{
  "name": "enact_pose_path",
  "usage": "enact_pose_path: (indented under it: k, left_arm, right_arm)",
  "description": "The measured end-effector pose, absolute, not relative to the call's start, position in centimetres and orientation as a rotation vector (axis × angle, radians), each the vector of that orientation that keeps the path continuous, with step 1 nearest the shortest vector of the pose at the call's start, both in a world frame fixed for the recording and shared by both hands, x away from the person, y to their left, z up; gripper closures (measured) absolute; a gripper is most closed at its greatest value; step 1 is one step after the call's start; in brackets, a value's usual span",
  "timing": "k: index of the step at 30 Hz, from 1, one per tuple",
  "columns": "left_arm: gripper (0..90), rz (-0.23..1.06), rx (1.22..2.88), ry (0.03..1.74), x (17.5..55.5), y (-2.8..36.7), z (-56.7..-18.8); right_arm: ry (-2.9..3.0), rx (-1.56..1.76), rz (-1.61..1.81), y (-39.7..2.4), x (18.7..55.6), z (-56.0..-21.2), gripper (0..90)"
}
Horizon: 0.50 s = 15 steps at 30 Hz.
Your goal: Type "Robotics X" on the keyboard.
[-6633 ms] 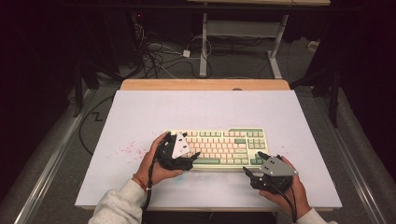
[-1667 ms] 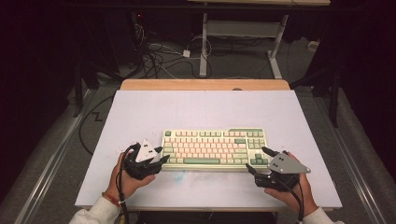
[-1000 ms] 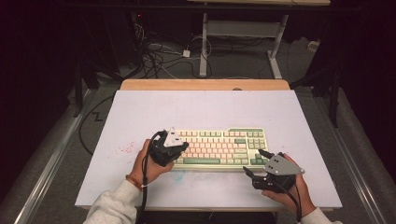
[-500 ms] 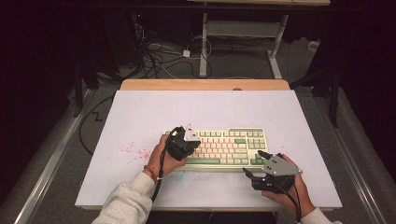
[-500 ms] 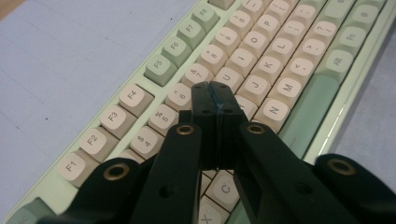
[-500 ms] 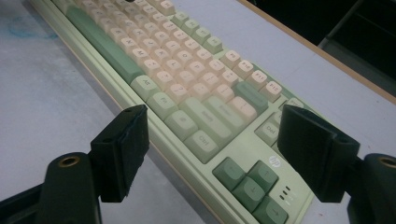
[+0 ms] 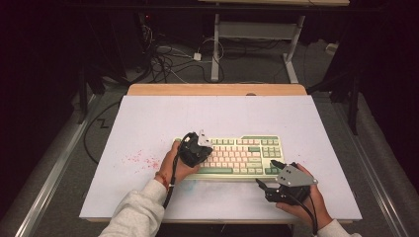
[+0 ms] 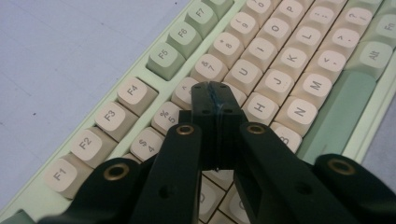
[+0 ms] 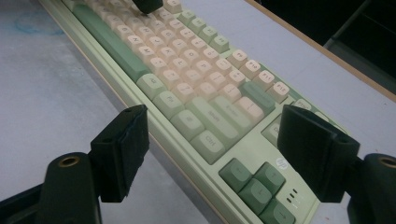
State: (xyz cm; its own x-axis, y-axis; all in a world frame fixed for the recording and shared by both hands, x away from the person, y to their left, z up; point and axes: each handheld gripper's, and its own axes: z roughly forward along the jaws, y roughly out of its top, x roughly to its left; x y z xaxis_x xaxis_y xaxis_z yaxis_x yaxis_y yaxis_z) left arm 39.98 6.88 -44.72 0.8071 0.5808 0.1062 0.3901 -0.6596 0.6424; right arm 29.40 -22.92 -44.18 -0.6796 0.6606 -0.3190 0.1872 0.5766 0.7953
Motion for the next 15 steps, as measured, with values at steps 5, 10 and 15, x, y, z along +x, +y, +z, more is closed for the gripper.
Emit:
enact_pose_path:
  k: [5,10,15]
  left_arm:
    - [87.1,0.401,2.362,0.717,40.14,6.97,-44.72]
    - [87.1,0.411,2.367,0.716,40.12,6.96,-44.69]
    - [87.0,0.419,2.37,0.716,40.08,6.96,-44.68]
  right_arm:
    - [2.201,0.671,1.012,-22.95,29.4,-44.21,25.0]
    - [2.194,0.673,1.008,-22.98,29.4,-44.17,25.1]
    - [2.196,0.67,1.01,-22.96,29.38,-44.13,25.2]
